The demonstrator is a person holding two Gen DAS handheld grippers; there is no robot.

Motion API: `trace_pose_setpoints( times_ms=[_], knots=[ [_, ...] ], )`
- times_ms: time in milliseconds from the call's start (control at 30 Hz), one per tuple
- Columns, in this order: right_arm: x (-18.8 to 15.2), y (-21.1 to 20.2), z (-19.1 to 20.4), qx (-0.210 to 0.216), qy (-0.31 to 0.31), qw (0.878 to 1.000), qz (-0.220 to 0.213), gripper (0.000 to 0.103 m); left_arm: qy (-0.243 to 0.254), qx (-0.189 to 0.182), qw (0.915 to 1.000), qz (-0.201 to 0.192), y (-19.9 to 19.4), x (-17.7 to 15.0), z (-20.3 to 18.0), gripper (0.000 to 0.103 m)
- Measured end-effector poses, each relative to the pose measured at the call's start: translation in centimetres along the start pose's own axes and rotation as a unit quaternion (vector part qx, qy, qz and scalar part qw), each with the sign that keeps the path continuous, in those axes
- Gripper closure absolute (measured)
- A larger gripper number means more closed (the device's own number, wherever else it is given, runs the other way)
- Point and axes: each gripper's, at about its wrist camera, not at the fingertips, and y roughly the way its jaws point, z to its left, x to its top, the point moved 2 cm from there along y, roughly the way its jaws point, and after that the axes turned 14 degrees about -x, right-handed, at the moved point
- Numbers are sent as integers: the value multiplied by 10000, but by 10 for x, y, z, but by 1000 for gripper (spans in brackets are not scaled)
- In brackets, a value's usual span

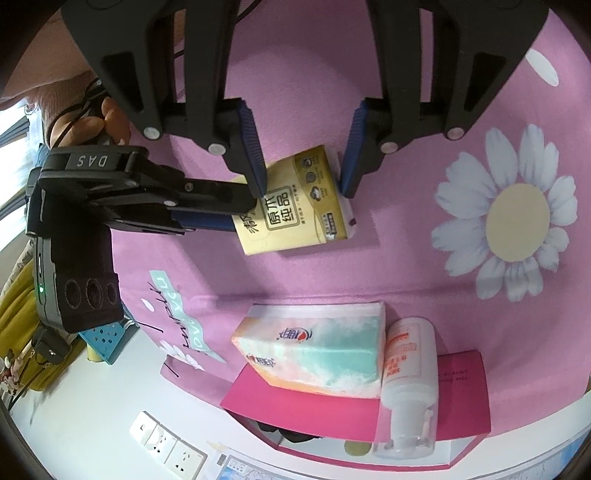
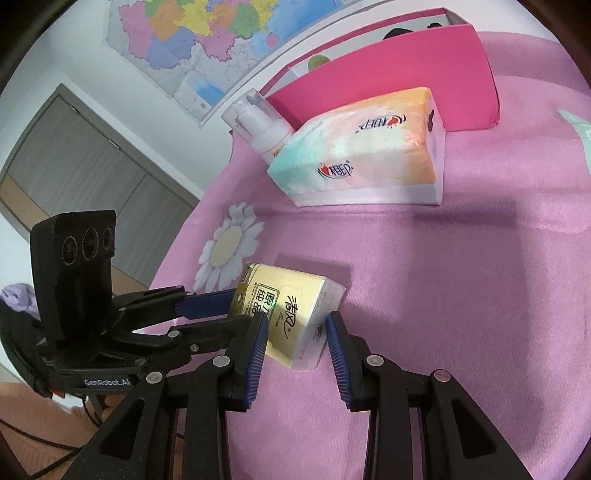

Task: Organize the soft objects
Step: 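Lift the gold tissue pack and carry it toward the pink box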

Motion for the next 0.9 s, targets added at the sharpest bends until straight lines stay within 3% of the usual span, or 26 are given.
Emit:
trace_pose_setpoints(
  times_ms=[900],
  knots=[
    [21, -34, -2, 4, -213, 9987, -470, 69, 379, -28, 9988, -296, -23, 26, -18, 60]
  ],
)
